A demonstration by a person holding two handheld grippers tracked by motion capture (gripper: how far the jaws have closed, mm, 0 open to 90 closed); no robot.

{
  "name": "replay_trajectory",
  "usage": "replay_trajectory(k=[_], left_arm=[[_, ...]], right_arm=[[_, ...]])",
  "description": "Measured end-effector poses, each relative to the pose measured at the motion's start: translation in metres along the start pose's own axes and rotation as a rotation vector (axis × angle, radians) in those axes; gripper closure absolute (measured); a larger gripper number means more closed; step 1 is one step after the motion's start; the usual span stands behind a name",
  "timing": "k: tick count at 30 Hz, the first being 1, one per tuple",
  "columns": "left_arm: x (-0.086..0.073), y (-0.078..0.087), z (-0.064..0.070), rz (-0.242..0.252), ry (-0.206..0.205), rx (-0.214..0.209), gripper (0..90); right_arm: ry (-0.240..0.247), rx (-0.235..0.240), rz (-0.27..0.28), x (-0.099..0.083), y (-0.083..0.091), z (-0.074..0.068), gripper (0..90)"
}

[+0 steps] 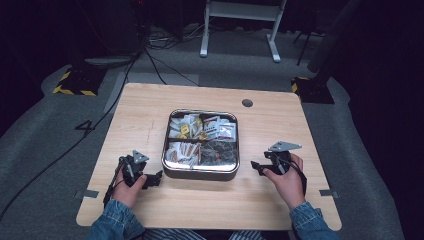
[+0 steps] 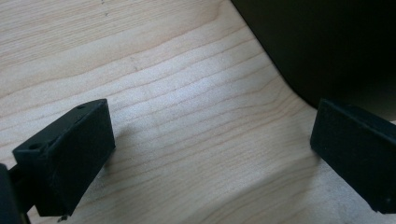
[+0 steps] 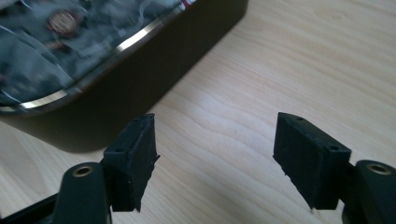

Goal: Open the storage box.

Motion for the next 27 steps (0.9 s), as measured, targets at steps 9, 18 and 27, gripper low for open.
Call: replay_trajectory(k=[9,18,27], left_arm=[[0.0,0.0,0.001,0.002,0.002,0.0,0.0],[0.0,0.0,0.0,0.0,-0.014,-0.018,0.0],[0.0,0.0,-0.001,0.0,-0.015,-0.019,0.0]], right_arm=[[0.027,0.074,0.033,0.037,-0.003,-0.017,32.5],[0.072,0.14,0.057,0.071,-0.018,-0.038,33.3],[0.12,0.204,0.06,0.1,-0.05,-0.065,33.3]])
Point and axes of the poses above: each handheld gripper's, and its own axes: y roughly backward along the jaws, x roughly out of its top, z roughly to its right, the point moved 6 cm from there along -y, roughly forward along the jaws, and after that the axes turned 14 degrees about z, right-handed, at the moved point
